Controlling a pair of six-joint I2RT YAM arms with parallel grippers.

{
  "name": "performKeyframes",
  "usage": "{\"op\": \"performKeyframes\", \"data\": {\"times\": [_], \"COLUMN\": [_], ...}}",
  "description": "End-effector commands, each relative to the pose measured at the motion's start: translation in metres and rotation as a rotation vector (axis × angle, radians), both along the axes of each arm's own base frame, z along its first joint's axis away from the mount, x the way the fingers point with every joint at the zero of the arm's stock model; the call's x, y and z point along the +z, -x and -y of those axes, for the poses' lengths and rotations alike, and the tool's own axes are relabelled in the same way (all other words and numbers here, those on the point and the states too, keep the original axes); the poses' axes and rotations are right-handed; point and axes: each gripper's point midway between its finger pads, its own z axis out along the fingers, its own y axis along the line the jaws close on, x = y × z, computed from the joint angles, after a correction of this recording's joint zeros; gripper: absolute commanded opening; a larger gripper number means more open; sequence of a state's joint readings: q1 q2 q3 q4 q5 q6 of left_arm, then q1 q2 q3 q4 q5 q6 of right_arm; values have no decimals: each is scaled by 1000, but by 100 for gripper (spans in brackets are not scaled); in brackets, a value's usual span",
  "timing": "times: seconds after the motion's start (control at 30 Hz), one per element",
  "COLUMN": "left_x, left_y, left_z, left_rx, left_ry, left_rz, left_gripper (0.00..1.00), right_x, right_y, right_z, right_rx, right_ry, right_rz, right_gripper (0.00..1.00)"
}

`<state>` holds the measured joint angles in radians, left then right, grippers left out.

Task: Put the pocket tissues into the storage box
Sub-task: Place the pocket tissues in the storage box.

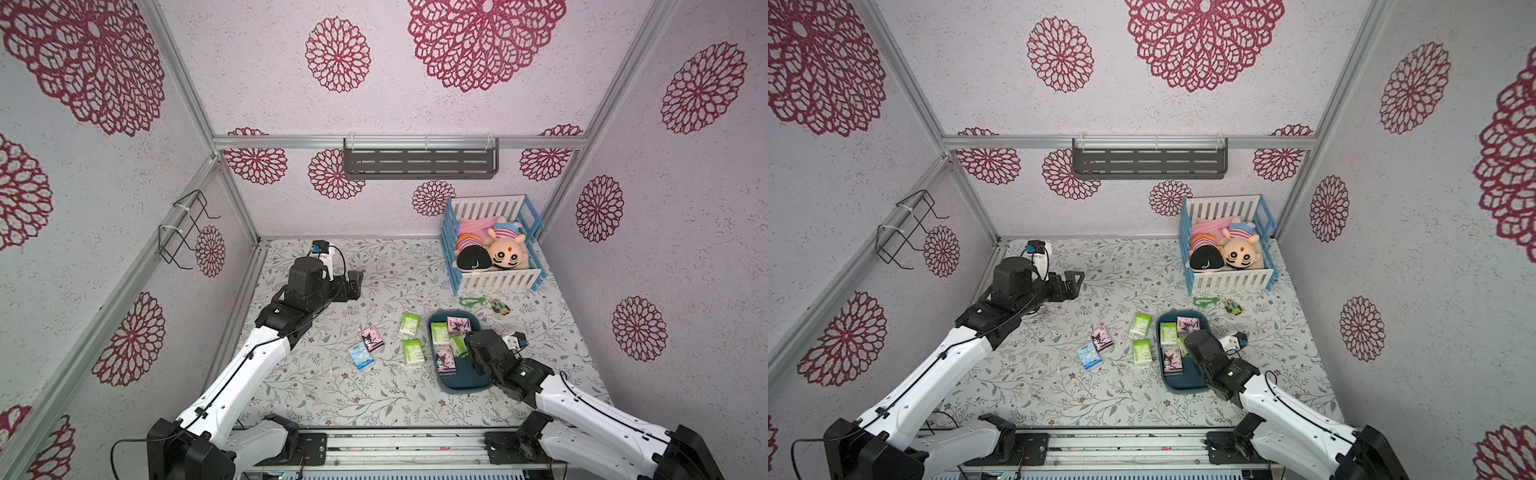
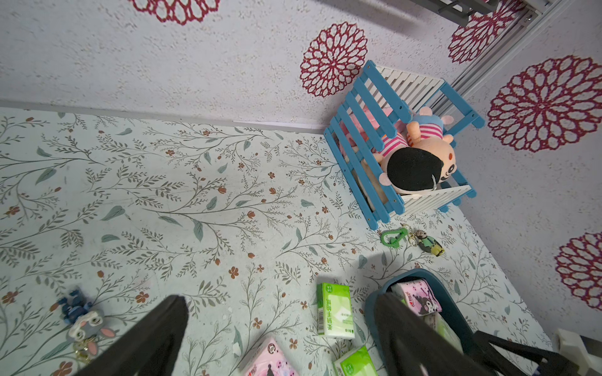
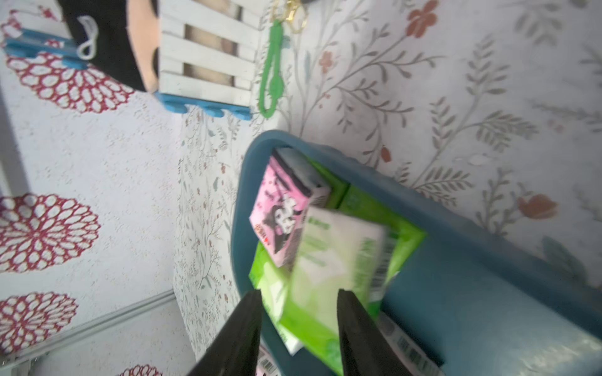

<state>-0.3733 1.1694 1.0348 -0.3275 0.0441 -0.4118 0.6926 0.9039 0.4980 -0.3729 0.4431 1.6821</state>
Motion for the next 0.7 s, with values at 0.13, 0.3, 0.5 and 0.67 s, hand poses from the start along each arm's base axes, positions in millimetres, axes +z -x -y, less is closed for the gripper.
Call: {"op": "performKeyframes", "data": {"times": [0.13, 0.3, 0.5, 0.67], "left_x": [16, 21, 29, 34], "left_y": [1, -5, -1, 1], "left_z": [1, 6, 5, -3], "left_rx": [-3, -6, -5, 28], "left_ry": [19, 47, 53, 43], "left_rz": [23, 23, 19, 37], "left_gripper": [97, 97, 97, 97], "right_x": [49, 46, 31, 15], "right_y": [24, 25, 19, 18], "right_z": [-8, -38, -65, -67], "right_rx": [346, 729, 1034, 1120], "right_ry": [214, 433, 592, 653], "right_rz": [13, -35, -117, -193], "right_gripper": [45, 44, 19, 0]}}
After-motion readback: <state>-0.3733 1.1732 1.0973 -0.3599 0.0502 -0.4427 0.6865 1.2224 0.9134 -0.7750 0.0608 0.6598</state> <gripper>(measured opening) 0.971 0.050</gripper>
